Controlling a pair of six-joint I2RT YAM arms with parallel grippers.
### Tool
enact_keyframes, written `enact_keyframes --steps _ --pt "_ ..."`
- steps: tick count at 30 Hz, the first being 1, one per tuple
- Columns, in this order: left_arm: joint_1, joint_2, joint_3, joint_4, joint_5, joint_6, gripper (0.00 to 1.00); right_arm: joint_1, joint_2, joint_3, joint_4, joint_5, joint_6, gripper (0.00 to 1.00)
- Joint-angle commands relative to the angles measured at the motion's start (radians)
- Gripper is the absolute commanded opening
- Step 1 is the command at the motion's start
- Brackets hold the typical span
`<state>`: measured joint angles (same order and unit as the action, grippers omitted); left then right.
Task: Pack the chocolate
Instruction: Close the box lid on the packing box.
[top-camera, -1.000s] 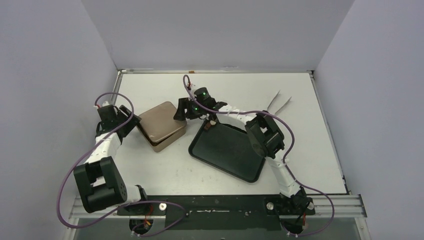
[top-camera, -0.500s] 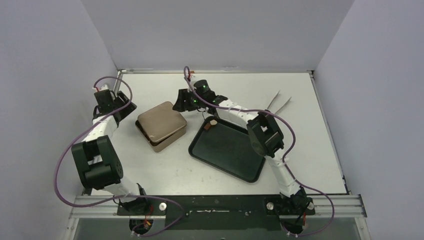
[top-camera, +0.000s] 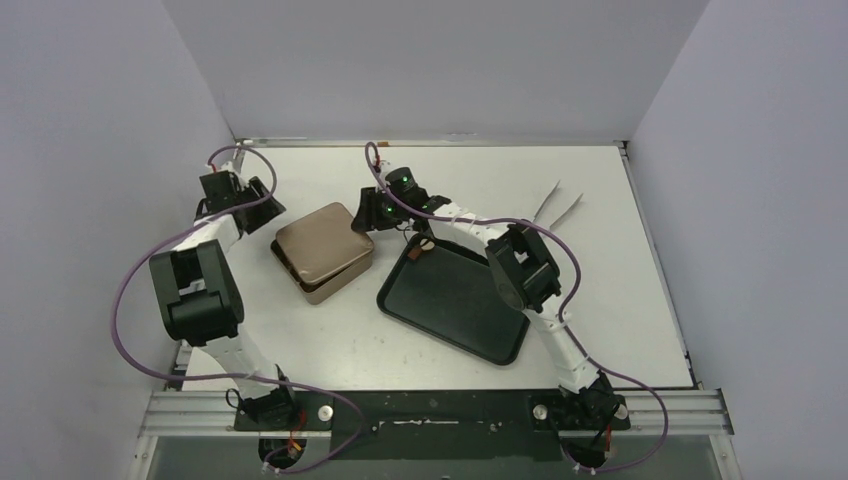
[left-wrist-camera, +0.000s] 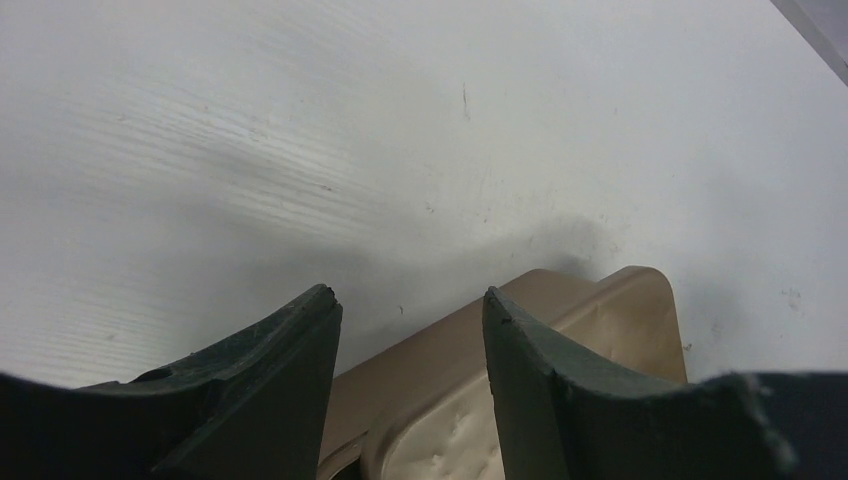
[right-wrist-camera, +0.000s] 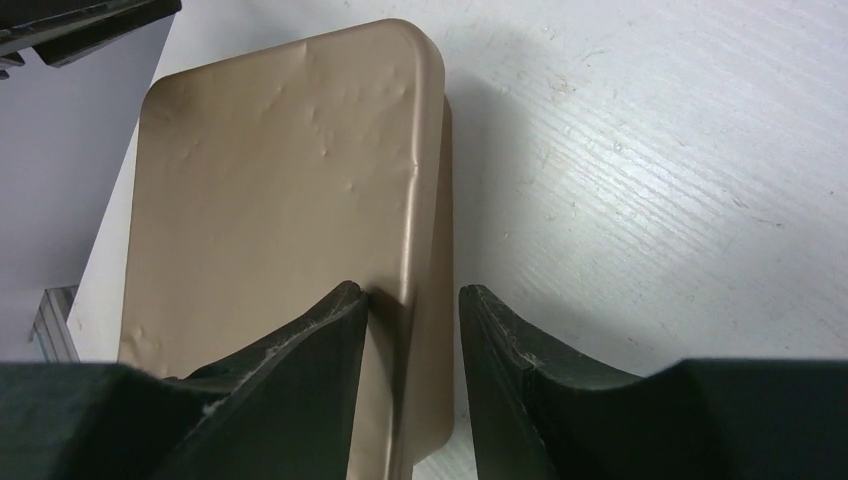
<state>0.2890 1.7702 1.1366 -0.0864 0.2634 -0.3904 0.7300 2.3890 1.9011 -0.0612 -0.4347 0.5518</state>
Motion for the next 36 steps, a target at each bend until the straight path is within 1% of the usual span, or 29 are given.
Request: enact_keyframes --steps 1,6,9,15,19,25,29,36 --pt "-0.013 0.027 0.068 0.004 0.058 0.022 0.52 0.006 -0.003 0.032 0.046 -0.017 -0.013 0.37" --pt "-0.027 0.049 0.101 -0.053 0.087 0.044 0.50 0.008 -0.002 0.029 0.054 -0.042 -0.017 0.29" --pt "-0.039 0.048 0.109 -0.081 0.086 0.058 0.49 0.012 0.000 0.029 0.088 -0.061 -0.022 0.26" --pt "-0.055 0.049 0.142 -0.192 0.052 0.094 0.46 0.022 0.000 0.035 0.086 -0.077 -0.041 0.25" --pt "-0.062 0.031 0.145 -0.225 0.027 0.103 0.44 0.023 0.002 0.033 0.085 -0.082 -0.048 0.24" --pt "-0.062 0.000 0.127 -0.265 -0.021 0.122 0.42 0.025 0.002 0.035 0.080 -0.079 -0.055 0.25" --pt "-0.063 -0.011 0.129 -0.295 -0.028 0.131 0.41 0.025 0.002 0.037 0.077 -0.078 -0.054 0.26" --pt "-0.073 -0.055 0.112 -0.306 -0.052 0.132 0.39 0.026 -0.003 0.036 0.065 -0.064 -0.055 0.34"
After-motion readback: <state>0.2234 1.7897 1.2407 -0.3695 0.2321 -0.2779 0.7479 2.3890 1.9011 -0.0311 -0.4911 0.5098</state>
